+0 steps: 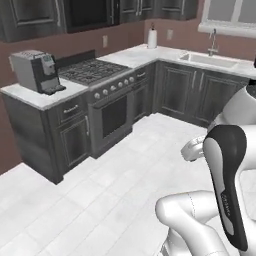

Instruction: Pick up the pear and orange from the fridge and place one fruit on each plate on the dining counter.

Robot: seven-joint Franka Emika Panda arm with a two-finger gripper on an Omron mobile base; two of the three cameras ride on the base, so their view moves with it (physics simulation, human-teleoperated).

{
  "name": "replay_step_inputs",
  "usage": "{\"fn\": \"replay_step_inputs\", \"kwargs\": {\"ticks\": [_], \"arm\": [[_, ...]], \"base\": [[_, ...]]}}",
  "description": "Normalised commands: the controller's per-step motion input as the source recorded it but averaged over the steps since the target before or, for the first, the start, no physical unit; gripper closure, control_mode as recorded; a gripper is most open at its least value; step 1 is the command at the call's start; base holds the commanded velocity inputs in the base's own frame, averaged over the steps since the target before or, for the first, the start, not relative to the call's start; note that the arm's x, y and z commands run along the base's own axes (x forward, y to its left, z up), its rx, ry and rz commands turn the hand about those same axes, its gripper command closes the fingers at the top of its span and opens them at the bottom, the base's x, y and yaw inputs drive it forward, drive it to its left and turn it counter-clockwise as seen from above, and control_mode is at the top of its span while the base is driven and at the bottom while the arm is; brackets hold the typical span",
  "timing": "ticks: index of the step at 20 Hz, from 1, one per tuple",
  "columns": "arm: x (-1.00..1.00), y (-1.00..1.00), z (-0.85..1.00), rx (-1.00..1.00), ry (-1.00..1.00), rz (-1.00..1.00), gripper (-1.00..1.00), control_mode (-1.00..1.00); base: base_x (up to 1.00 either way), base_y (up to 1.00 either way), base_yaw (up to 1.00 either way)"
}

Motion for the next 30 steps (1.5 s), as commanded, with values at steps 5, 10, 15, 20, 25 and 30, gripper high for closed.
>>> {"fn": "replay_step_inputs", "kwargs": {"ticks": [5,10,15,20,25,30], "arm": [[0.00,0.00,0.00,0.00,0.00,0.00,-1.00,1.00],[0.00,0.00,0.00,0.00,0.00,0.00,-1.00,1.00],[0.00,0.00,0.00,0.00,0.00,0.00,-1.00,1.00],[0.00,0.00,0.00,0.00,0.00,0.00,-1.00,1.00],[0.00,0.00,0.00,0.00,0.00,0.00,-1.00,1.00],[0.00,0.00,0.00,0.00,0.00,0.00,-1.00,1.00]], "base": [[0.12,0.15,-0.94],[0.00,0.03,-0.98],[0.00,0.01,-0.99],[0.51,-0.26,-0.63],[1.00,-0.52,0.00],[1.00,-0.17,0.08]]}}
